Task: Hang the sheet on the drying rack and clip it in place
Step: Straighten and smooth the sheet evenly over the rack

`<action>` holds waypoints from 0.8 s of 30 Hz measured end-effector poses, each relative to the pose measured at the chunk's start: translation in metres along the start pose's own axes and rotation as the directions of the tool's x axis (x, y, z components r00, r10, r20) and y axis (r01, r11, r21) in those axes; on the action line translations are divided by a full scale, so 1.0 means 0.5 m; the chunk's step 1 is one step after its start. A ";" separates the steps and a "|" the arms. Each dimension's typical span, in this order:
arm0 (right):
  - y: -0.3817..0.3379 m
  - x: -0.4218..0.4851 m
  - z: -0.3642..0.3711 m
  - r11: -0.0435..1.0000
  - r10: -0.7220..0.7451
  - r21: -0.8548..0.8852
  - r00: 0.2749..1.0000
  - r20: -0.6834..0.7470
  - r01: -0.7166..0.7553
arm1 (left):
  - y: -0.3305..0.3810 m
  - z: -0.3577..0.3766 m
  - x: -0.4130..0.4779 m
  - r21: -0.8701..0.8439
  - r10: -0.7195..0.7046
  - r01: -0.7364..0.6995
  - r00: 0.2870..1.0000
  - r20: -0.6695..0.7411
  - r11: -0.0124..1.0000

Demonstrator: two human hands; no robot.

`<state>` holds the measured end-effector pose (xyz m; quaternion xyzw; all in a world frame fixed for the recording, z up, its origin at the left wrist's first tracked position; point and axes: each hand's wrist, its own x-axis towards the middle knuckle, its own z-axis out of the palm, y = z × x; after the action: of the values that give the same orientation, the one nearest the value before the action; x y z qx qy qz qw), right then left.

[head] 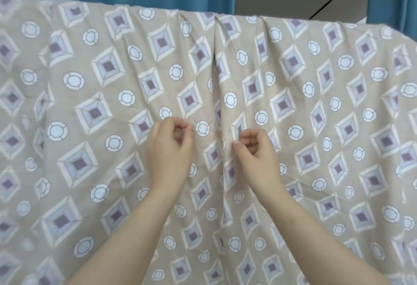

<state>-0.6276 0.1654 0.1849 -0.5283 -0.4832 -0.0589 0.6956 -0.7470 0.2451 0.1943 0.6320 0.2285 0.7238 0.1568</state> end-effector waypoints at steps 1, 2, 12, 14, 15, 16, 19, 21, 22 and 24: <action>-0.013 0.013 -0.001 1.000 -0.022 0.001 1.000 -0.001 0.022 | 0.014 0.006 0.014 0.025 0.067 -0.068 0.997 0.032 0.997; -0.024 0.025 -0.002 0.999 -0.048 0.002 0.999 0.004 0.048 | 0.027 0.014 0.031 0.062 0.136 -0.140 0.989 0.060 0.988; -0.161 0.188 -0.060 0.848 -0.394 -0.398 0.919 -0.034 0.349 | 0.181 0.088 0.299 0.396 0.432 -0.497 0.867 0.247 0.772; -0.191 0.223 -0.066 0.767 -0.467 -0.514 0.884 -0.036 0.385 | 0.200 0.101 0.338 0.472 0.353 -0.463 0.884 0.306 0.751; -0.203 0.240 -0.069 0.707 -0.506 -0.588 0.862 -0.032 0.394 | 0.205 0.106 0.353 0.517 0.317 -0.460 0.884 0.344 0.722; -0.215 0.257 -0.072 0.648 -0.537 -0.651 0.844 -0.023 0.395 | 0.211 0.108 0.362 0.563 0.282 -0.465 0.879 0.384 0.683; -0.239 0.312 -0.080 0.557 -0.515 -0.753 0.857 0.017 0.350 | 0.212 0.111 0.368 0.637 0.288 -0.494 0.868 0.405 0.592; -0.240 0.344 -0.084 0.531 -0.434 -0.791 0.899 0.055 0.304 | 0.203 0.109 0.364 0.646 0.344 -0.500 0.866 0.363 0.577; -0.237 0.356 -0.086 0.516 -0.407 -0.805 0.911 0.071 0.293 | 0.198 0.107 0.365 0.649 0.367 -0.501 0.864 0.344 0.573; -0.228 0.371 -0.090 0.475 -0.401 -0.829 0.911 0.092 0.293 | 0.190 0.106 0.369 0.661 0.393 -0.499 0.863 0.318 0.560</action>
<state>-0.5702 0.1595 0.3994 -0.6787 -0.4535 -0.4490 0.3634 -0.7167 0.2672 0.4052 0.7249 0.3165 0.5444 -0.2794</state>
